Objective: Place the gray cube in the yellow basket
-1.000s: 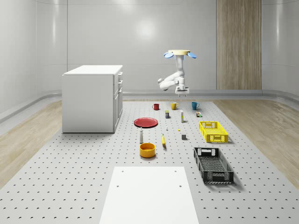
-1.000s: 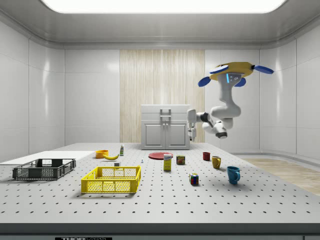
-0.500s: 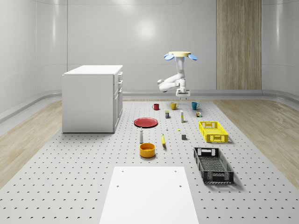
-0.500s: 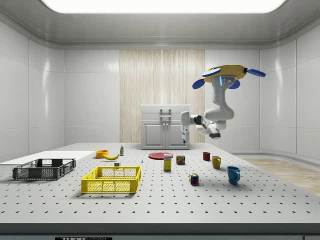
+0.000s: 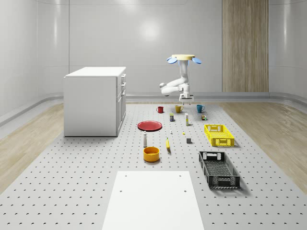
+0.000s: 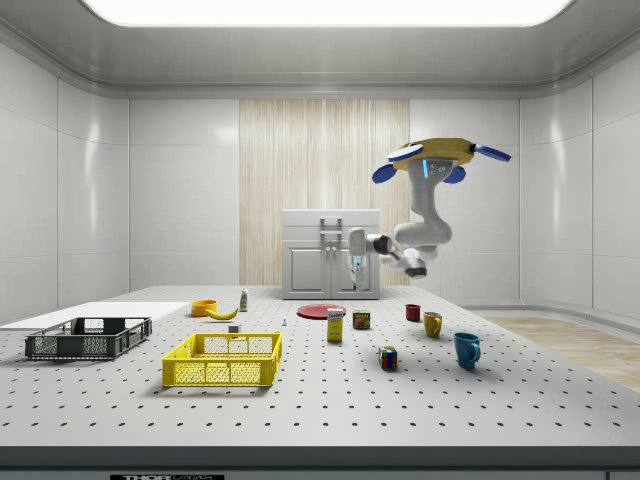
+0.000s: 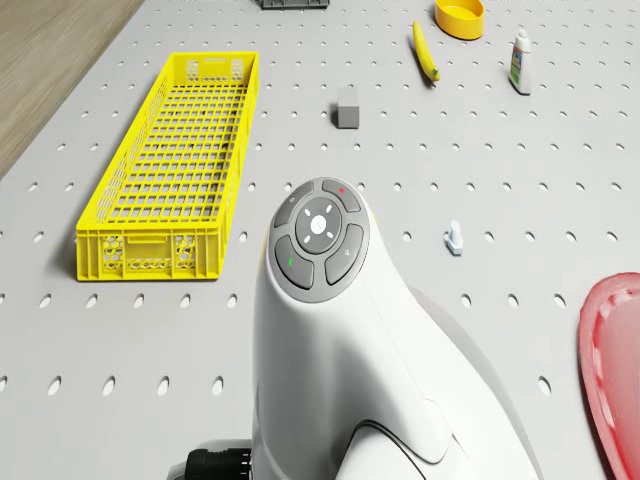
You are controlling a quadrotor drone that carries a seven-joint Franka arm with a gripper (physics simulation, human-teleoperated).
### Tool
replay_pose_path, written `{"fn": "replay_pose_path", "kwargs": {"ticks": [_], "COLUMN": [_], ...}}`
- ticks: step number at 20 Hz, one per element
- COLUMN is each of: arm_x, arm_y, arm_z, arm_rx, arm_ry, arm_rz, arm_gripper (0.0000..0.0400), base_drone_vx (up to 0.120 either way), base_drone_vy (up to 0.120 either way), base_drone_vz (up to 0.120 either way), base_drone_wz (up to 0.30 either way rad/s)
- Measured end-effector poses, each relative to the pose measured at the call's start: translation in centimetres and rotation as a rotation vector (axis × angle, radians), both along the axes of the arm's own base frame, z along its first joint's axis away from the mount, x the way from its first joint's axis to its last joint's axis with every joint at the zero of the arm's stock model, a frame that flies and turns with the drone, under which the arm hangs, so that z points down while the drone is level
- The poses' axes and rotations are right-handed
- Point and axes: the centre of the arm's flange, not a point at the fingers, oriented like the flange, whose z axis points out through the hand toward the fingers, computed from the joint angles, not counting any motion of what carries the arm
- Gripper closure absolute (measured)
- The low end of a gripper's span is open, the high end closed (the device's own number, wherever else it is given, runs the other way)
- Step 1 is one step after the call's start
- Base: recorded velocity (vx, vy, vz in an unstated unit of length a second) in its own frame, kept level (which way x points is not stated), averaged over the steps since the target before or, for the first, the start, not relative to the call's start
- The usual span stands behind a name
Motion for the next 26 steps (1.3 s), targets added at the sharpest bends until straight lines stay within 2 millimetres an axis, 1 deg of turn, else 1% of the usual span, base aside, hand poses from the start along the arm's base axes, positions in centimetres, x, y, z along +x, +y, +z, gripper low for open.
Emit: {"fn": "replay_pose_path", "kwargs": {"ticks": [18, 21, 22, 25, 26], "arm_x": [0.0, 0.0, 0.0, 0.0, 0.0], "arm_y": [0.0, 0.0, 0.0, 0.0, 0.0], "arm_z": [0.0, 0.0, 0.0, 0.0, 0.0], "arm_rx": [-0.001, -0.001, -0.001, -0.001, -0.001], "arm_ry": [0.0, 0.0, 0.0, 0.0, 0.0], "arm_rz": [0.0, 0.0, 0.0, 0.0, 0.0], "arm_gripper": [0.0, 0.0, 0.0, 0.0, 0.0], "base_drone_vx": [0.12, 0.12, 0.12, 0.12, 0.12], "base_drone_vy": [0.0, -0.107, 0.0, 0.0, -0.04], "base_drone_vz": [0.0, 0.0, 0.0, -0.12, 0.0], "base_drone_wz": [0.0, 0.0, 0.0, 0.0, 0.0]}}
